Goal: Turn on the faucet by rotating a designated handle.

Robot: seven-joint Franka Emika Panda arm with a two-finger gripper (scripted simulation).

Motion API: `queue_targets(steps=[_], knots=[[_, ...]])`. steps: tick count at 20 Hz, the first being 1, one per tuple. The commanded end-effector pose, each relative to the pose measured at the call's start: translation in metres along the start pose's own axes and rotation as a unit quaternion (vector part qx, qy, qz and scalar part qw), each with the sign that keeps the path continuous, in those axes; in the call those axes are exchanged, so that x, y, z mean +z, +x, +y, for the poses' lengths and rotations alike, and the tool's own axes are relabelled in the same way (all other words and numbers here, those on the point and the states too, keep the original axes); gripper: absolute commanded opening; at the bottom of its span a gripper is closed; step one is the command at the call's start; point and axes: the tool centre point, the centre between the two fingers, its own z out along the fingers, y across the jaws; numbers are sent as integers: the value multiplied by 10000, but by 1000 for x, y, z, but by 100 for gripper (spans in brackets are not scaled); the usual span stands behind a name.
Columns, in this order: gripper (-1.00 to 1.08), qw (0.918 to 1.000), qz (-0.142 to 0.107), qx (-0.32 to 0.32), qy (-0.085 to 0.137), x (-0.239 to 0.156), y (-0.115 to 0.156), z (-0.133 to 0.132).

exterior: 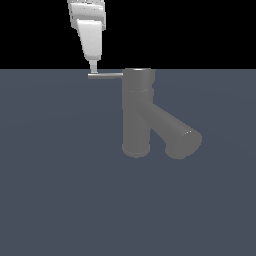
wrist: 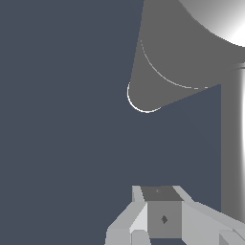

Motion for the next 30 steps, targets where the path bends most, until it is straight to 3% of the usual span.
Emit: queue_targets(steps=[1,8,30], knots=[[-100,10000,0,30,1,1,1,-1],[-100,10000,-2,19,3,0,1,-1],[-100,10000,-2,19,3,0,4,62]])
